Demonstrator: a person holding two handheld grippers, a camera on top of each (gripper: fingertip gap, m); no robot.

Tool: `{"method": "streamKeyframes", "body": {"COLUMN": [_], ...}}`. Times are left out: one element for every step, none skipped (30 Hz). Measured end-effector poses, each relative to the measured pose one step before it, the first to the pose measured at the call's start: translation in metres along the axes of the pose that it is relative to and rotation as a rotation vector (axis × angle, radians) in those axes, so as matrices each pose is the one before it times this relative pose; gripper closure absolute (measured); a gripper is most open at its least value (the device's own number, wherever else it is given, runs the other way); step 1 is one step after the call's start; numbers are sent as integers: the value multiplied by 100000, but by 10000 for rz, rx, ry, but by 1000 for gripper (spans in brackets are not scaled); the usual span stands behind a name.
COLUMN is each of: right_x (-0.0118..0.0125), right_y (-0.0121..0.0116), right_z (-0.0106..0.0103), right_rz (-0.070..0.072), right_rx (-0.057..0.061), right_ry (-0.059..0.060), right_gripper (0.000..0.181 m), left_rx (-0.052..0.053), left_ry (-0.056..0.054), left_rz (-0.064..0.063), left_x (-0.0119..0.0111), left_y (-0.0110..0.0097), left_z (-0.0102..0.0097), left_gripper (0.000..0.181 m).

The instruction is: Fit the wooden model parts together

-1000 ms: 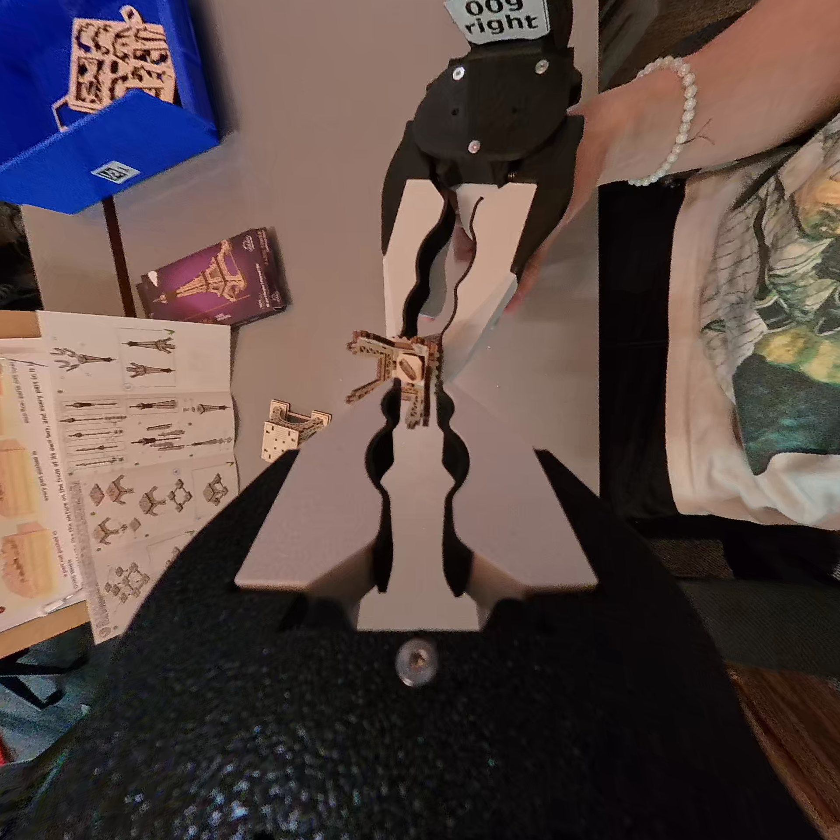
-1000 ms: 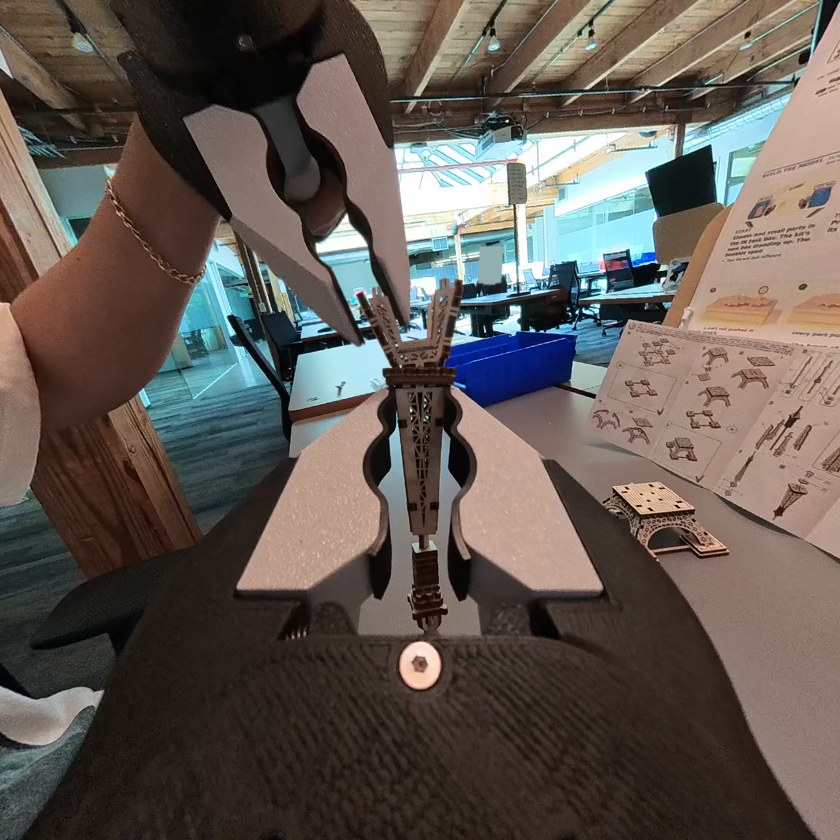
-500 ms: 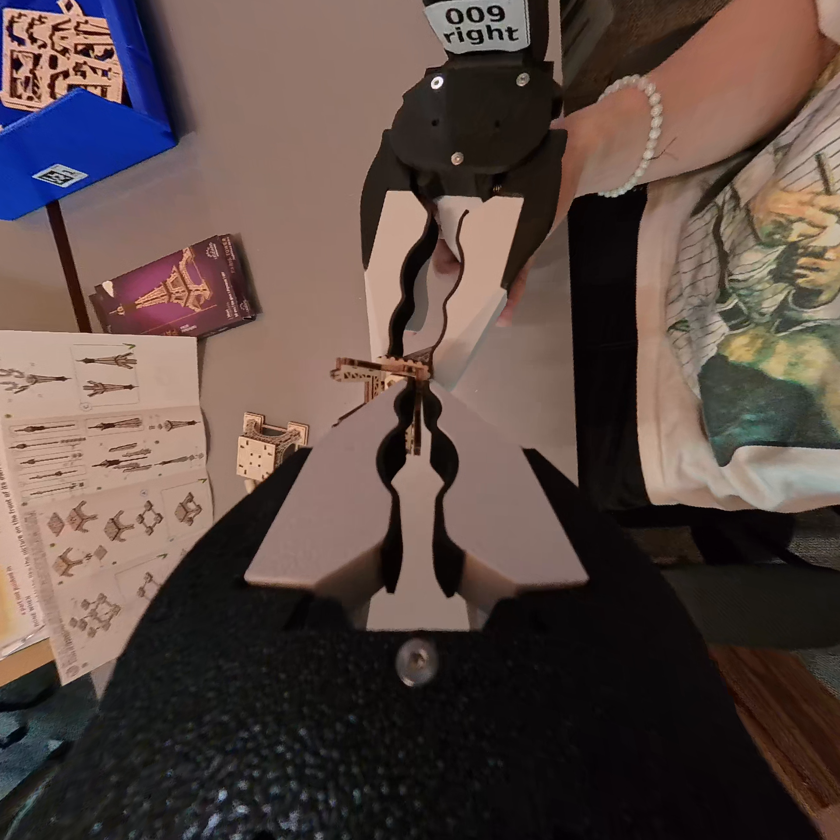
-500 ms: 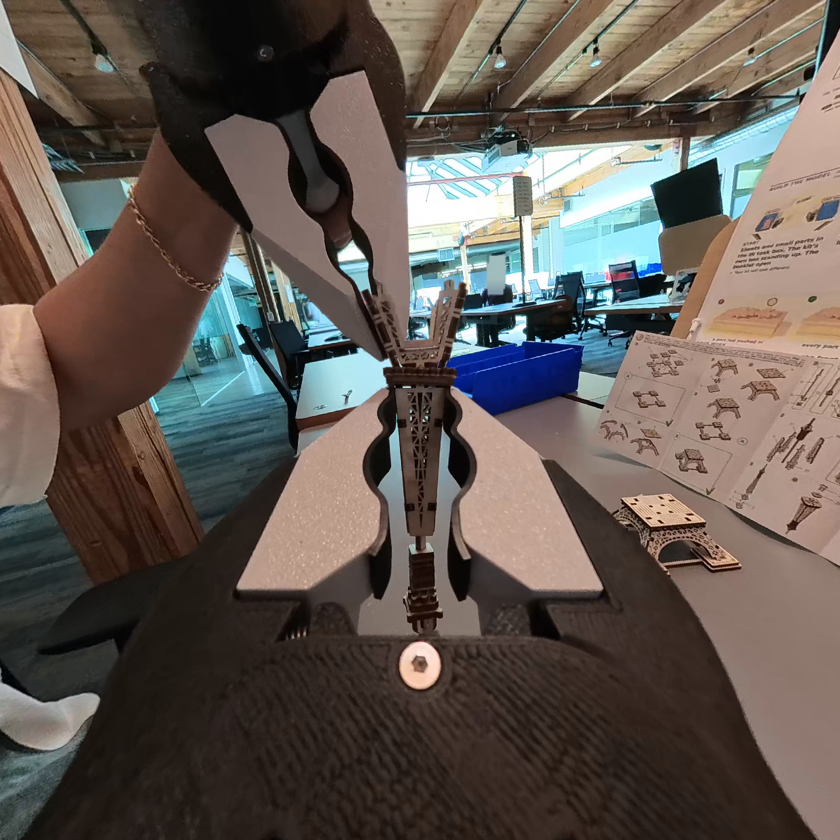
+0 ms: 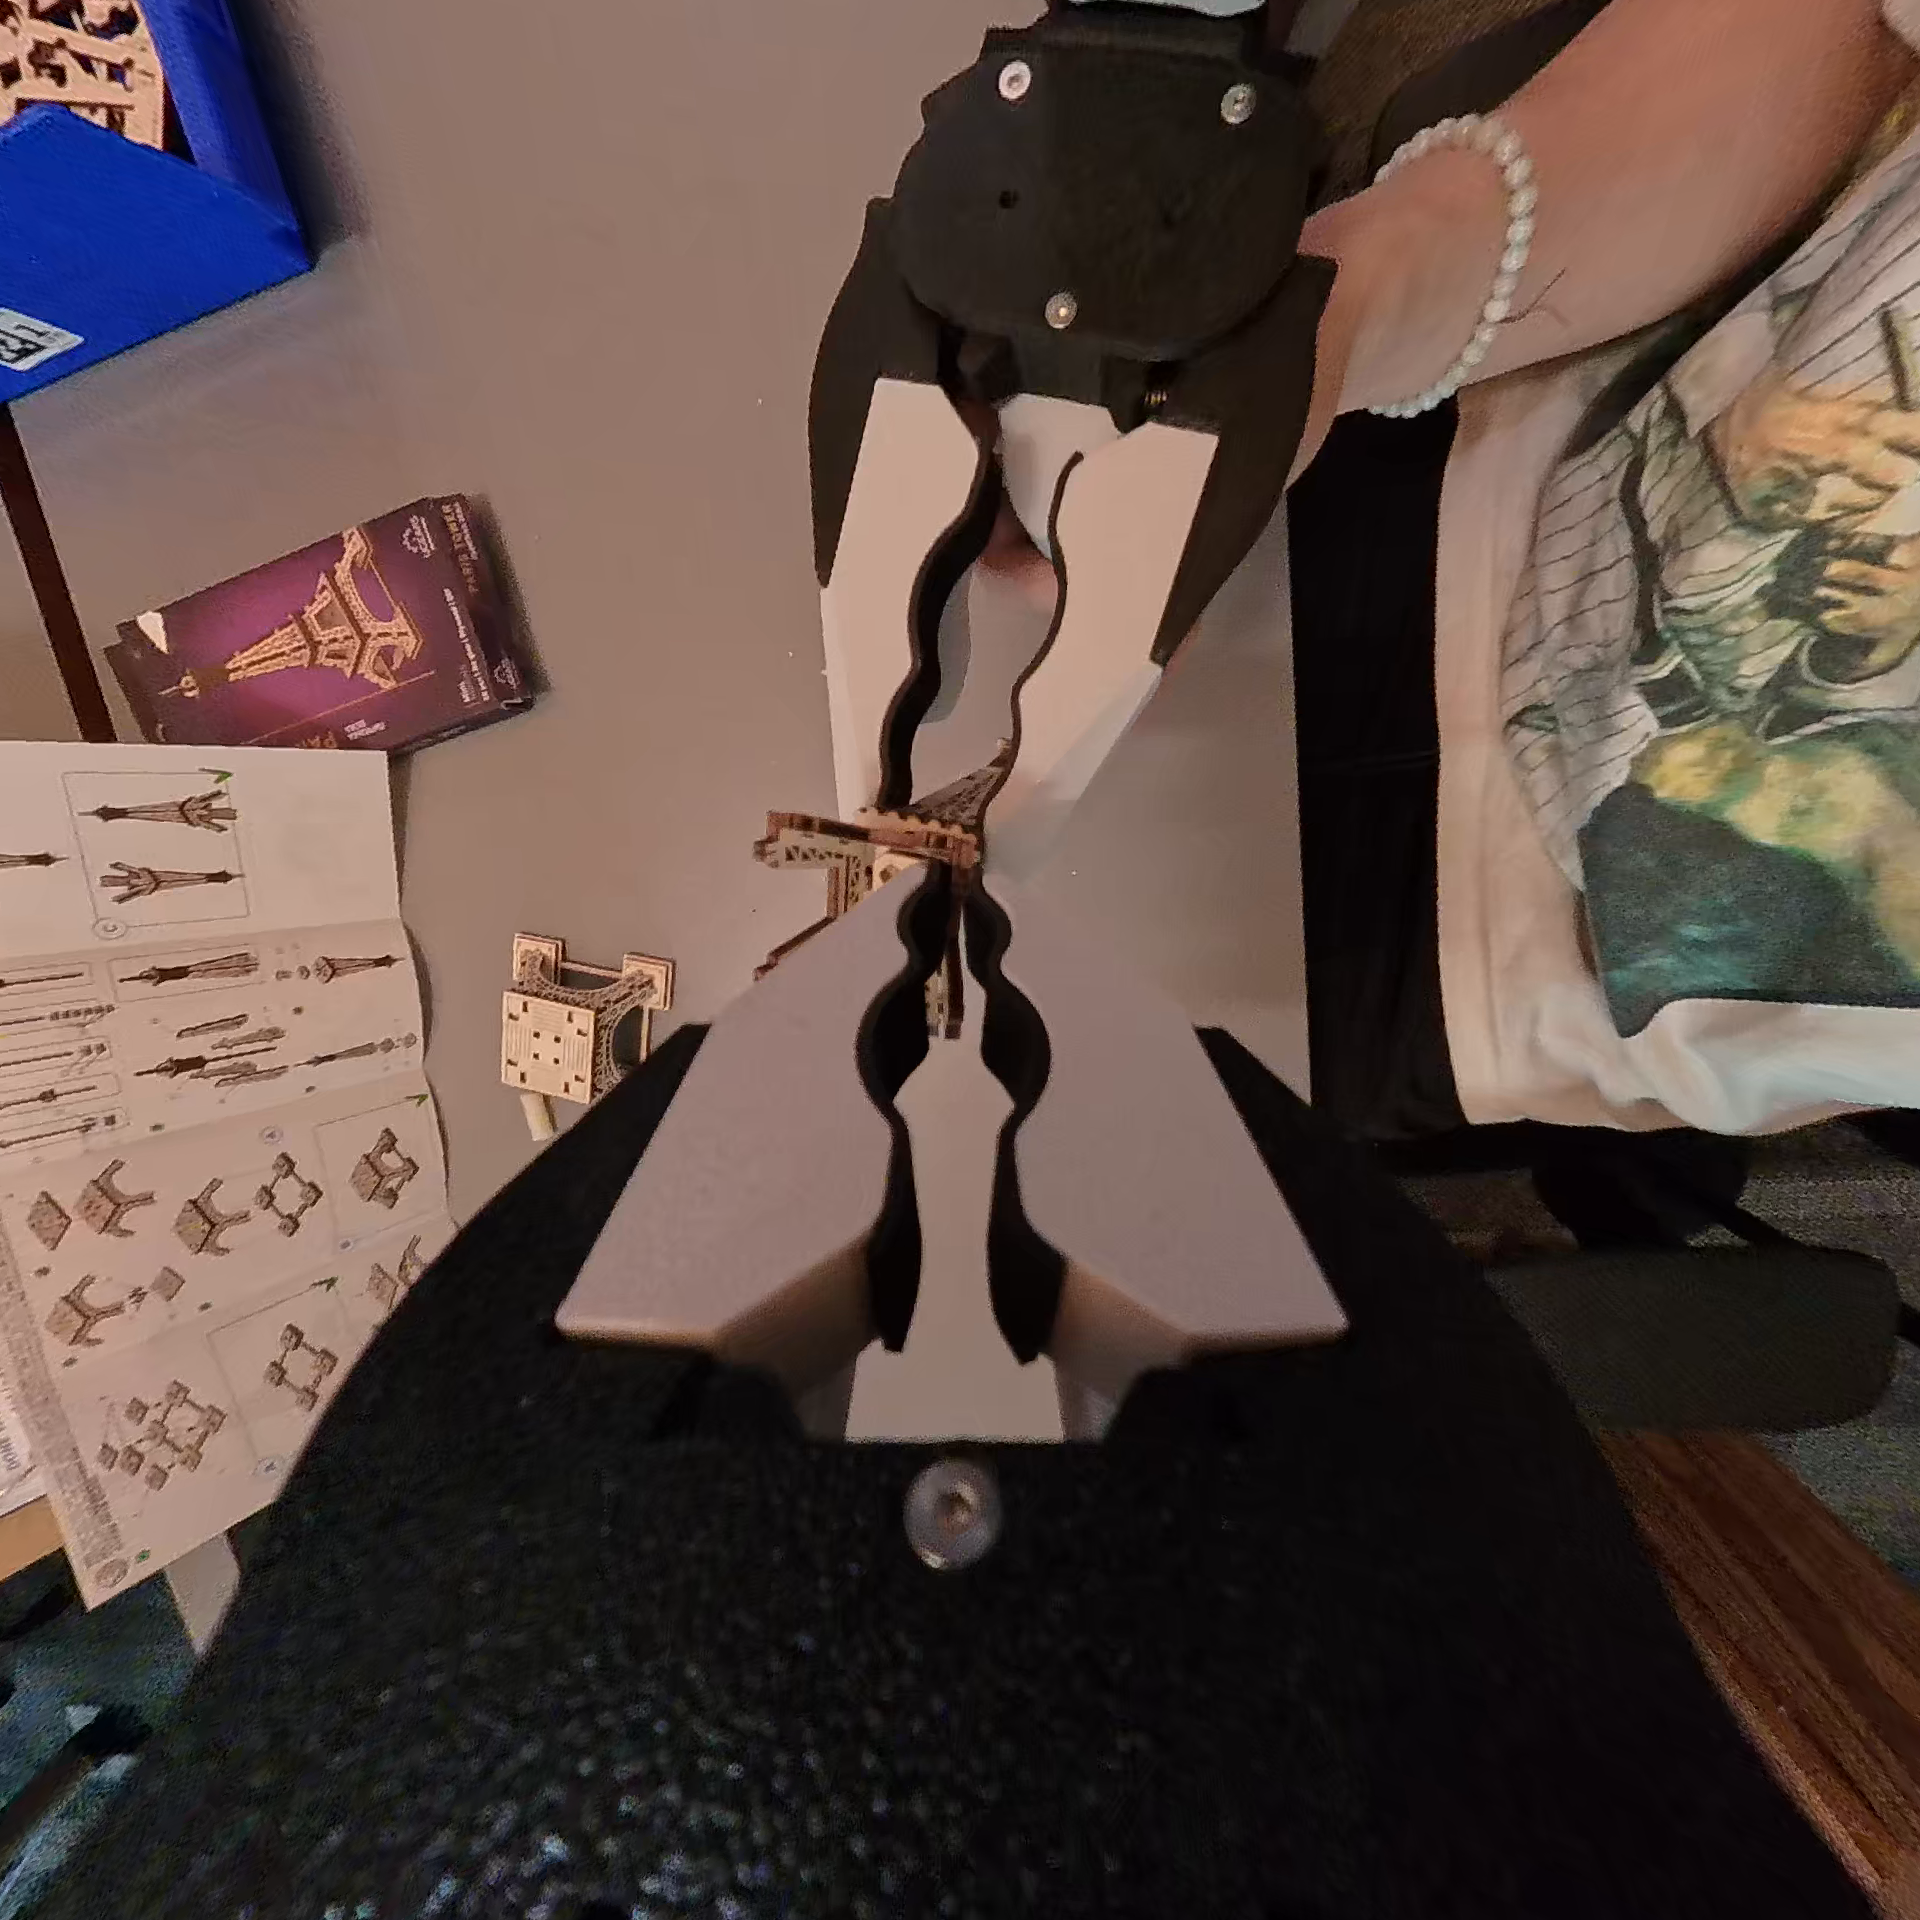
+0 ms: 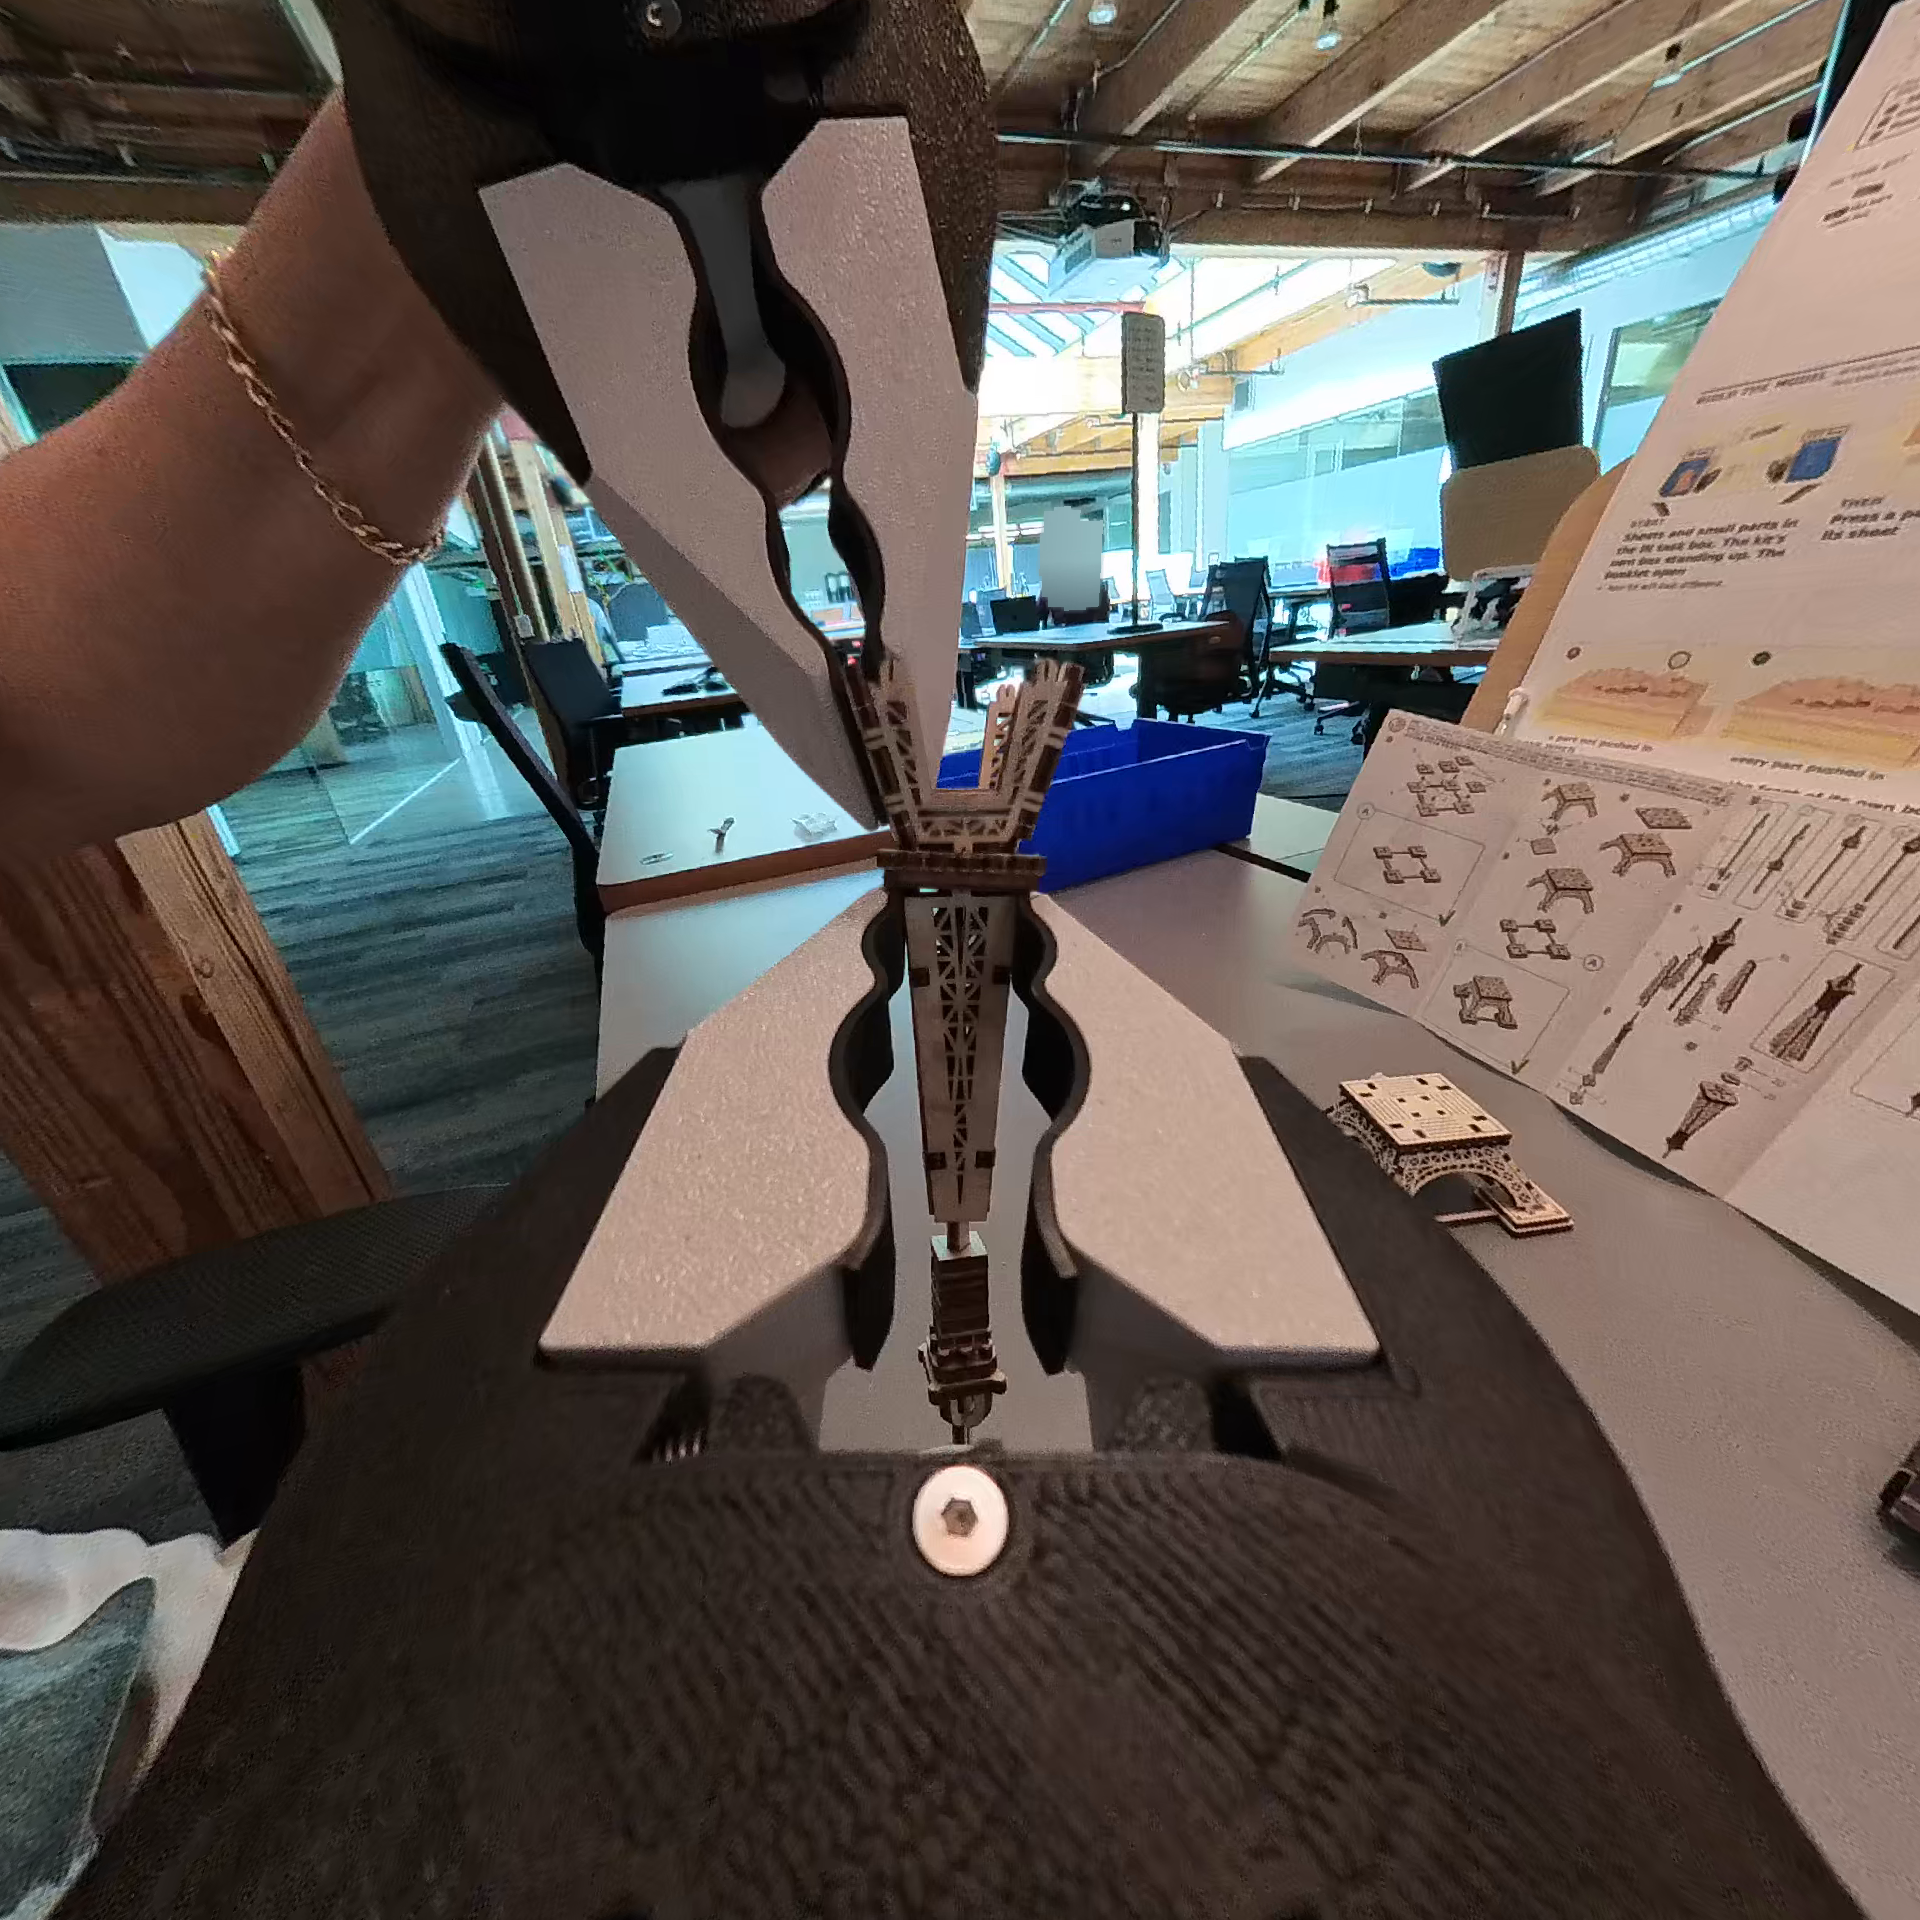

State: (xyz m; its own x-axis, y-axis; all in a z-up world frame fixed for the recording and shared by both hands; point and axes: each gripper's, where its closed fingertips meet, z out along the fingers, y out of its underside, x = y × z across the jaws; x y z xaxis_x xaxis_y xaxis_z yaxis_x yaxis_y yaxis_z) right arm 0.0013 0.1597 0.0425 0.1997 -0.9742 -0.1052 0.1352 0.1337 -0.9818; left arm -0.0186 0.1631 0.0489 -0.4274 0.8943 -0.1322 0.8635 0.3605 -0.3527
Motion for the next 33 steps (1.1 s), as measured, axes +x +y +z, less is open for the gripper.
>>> {"method": "streamKeyframes", "body": {"right_x": [88,-16,-54,28,-33,-19,114,97,-38,15,39,-12,-17,67,-15,-95,-2,-52,-142,-102,-103,-300,-191,50,-96,-28,23,45,-60,-22,129,124,-6], "right_y": [147,178,185,100,100,72,69,90,112,14,-94,-65,42,34,44,62,12,99,76,-86,-151,-33,-46,-202,-203,42,-114,-237,-170,-19,-45,-68,7], "right_z": [35,50,73,60,84,79,30,30,40,28,10,6,1,-17,13,32,9,44,96,120,118,150,103,7,-31,-25,-101,-125,-67,-51,-71,-85,-50], "right_rz": [11,-28,-2,-20,-15,-12,-23,-3,21,23,22,-1,34,29,53,52,10,31,28,82,194,181,36,-22,-23,-50,0,78,87,74,14,-14,15], "right_rx": [-67,-85,-103,-58,-55,-31,-1,-12,-35,11,66,46,-32,-7,5,-12,31,-27,16,131,144,18,44,131,69,-100,27,124,88,-11,31,52,-29], "right_ry": [60,-9,-48,46,16,23,97,49,-59,-5,58,9,-27,25,-49,-102,-23,-66,-110,-69,-90,-197,-58,132,8,-16,3,9,-84,-78,47,41,-62], "right_gripper": [164,164,164,164,164,164,164,164,164,164,164,164,164,164,165,165,164,164,164,164,163,163,163,163,163,163,163,163,163,163,163,163,162], "left_rx": [-122,-100,-74,-78,-62,-55,-61,-60,2,46,76,81,133,109,126,119,45,4,-7,-49,-83,5,88,38,19,83,124,17,-23,-24,10,53,44], "left_ry": [-26,-44,-52,-11,-54,-94,-43,14,-24,17,73,108,99,165,144,106,110,55,-86,-80,22,-48,-57,81,64,-120,-93,-95,-218,-188,-54,-103,-101], "left_rz": [72,80,76,76,77,71,20,9,-16,-28,-43,-94,-146,-137,-142,-147,-131,-25,50,-3,13,54,13,-39,-31,-6,45,56,75,86,35,0,-3], "left_x": [58,43,-15,47,-6,-86,-23,36,-44,-18,6,12,-36,64,42,14,88,75,-12,46,214,100,24,177,150,-85,-48,-60,-242,-227,-59,-142,-127], "left_y": [153,140,109,107,80,52,64,70,-15,-53,-35,-2,-38,27,18,25,124,118,43,35,99,-11,-110,-36,-6,-140,-233,-104,-64,-40,-91,-165,-160], "left_z": [115,99,68,34,66,101,103,53,-12,-45,-21,67,65,28,5,2,-7,-121,-224,-229,-167,-121,-41,-17,-20,-27,-86,-142,-223,-310,-363,-388,-328], "left_gripper": [180,180,180,180,180,180,180,180,180,180,180,180,180,180,180,180,179,179,180,180,180,180,179,177,172,164,164,165,164,164,164,163,162]}}
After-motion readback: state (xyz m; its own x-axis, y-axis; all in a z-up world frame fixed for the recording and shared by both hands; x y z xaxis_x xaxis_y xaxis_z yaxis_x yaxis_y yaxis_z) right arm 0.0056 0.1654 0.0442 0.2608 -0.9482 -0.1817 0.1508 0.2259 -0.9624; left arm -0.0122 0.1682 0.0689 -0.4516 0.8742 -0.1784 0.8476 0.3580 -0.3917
